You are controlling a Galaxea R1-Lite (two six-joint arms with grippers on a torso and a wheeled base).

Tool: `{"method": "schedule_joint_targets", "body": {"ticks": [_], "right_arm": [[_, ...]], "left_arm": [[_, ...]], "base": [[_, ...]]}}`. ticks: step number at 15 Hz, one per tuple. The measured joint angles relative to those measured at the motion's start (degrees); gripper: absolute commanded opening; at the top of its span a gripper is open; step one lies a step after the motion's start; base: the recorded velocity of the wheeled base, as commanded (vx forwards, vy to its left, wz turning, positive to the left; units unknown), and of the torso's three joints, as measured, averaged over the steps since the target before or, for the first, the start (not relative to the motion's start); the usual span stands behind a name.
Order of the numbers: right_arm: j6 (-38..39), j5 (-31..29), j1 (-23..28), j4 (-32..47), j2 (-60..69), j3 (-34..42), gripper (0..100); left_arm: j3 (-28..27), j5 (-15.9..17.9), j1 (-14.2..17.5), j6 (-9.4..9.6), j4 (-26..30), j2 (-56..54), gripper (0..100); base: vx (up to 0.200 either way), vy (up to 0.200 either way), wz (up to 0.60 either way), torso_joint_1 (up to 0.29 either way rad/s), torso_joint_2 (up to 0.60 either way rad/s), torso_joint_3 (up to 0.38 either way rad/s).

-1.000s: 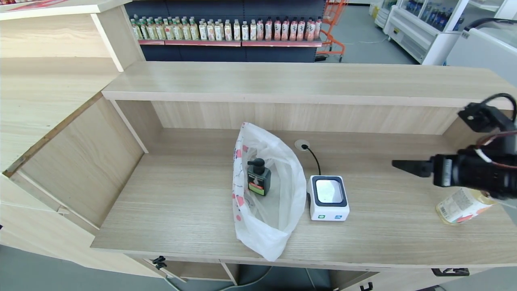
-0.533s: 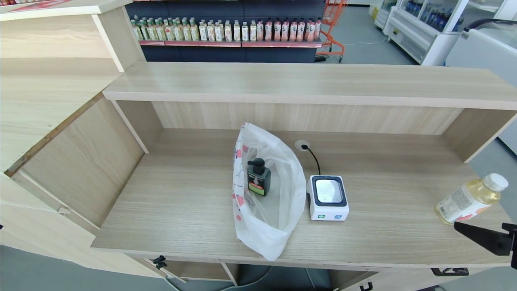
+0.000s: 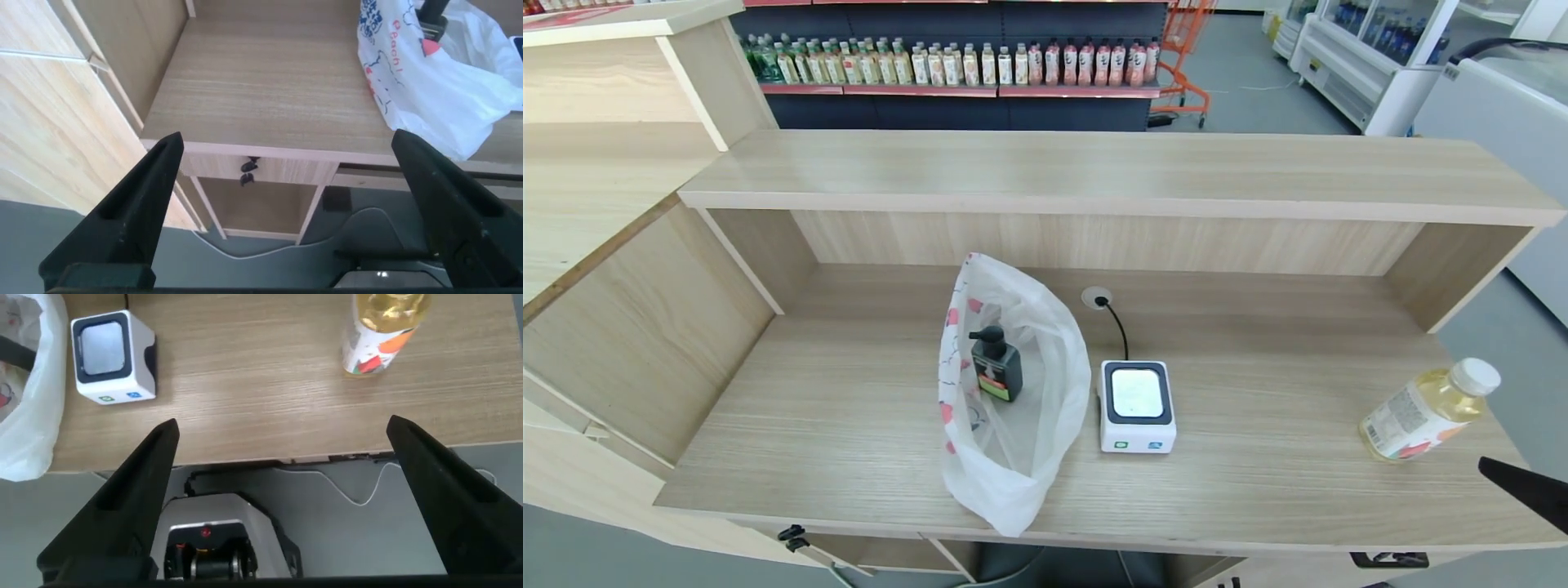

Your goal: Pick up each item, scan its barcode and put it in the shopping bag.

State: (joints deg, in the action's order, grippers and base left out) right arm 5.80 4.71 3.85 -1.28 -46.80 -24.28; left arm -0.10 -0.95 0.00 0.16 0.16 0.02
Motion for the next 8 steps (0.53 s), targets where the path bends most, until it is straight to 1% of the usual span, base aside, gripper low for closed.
{"method": "schedule_joint_targets", "body": {"ticks": [2,8], "right_arm": [[1.55,0.18,0.46,-0.11,0.22,-0.24,100],[2.11,0.16,0.61,-0.06,0.5,-0.1,100]], "left_arm": [[0.0,0.02,0.0,0.0,0.0,0.0,100],[0.0,0.0,0.0,0.02,0.02,0.0,100]], "base": [[0.0,-0.2,0.0,0.0,0.0,0.002],[0.0,-0.2,0.0,0.003,0.0,0.003]]}}
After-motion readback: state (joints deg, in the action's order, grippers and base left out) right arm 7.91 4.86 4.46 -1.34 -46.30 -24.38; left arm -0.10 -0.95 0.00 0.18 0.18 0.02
